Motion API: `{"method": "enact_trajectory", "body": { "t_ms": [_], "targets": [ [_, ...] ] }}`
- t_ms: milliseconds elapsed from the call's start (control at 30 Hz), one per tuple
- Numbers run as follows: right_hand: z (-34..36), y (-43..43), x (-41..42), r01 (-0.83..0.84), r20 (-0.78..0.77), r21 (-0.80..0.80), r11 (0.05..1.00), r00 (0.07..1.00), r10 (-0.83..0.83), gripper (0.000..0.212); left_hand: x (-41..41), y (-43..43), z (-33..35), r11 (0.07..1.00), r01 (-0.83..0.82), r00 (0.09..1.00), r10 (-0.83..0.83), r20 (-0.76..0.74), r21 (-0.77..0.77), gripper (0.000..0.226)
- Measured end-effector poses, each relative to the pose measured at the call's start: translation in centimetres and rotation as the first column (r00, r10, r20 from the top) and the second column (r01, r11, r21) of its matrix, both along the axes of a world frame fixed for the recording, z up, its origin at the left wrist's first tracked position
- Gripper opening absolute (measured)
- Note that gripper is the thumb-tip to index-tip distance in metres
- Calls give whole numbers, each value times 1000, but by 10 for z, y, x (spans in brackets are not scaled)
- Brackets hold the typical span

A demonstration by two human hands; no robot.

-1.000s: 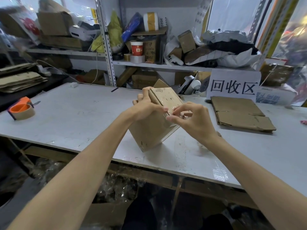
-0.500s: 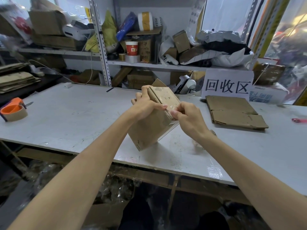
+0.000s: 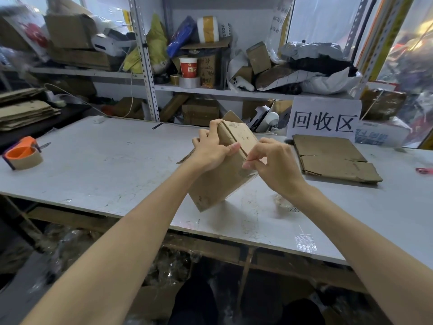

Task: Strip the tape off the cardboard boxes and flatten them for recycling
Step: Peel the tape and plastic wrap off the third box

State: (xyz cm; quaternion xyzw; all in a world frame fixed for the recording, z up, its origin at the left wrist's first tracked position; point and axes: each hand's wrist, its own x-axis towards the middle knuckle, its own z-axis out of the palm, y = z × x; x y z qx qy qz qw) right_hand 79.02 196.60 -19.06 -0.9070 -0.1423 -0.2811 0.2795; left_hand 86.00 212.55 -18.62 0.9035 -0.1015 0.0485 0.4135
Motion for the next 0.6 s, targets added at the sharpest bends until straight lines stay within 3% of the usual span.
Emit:
{"method": "enact_trajectory", "body": {
  "t_ms": [133,233,333,433,533,600],
  "targets": [
    [10,-19,-1,-154,-118,-53,987,982,147,9,1,-6,-2,996,-13,999,16,31,-84,62],
    [8,-31,-7,-165,-74,-57,985,984,161,7,3,-6,-2,991,2,1000,1,22,-137,59],
    [3,-27,-14,-139,101,195,971,987,122,9,5,-8,0,983,4,1000,-2,11,-184,55],
    [-5,-13,-13,-6,202,391,921,976,-80,24,3,-11,-1,980,-10,1000,11,3,-198,54],
    [0,-15,-10,115,137,583,804,962,-237,23,4,-4,-1,979,-20,1000,22,3,-204,55],
    [12,-24,-3,204,-14,631,748,967,-253,32,1,-1,-3,979,11,1000,-9,12,-203,57]
  ]
}}
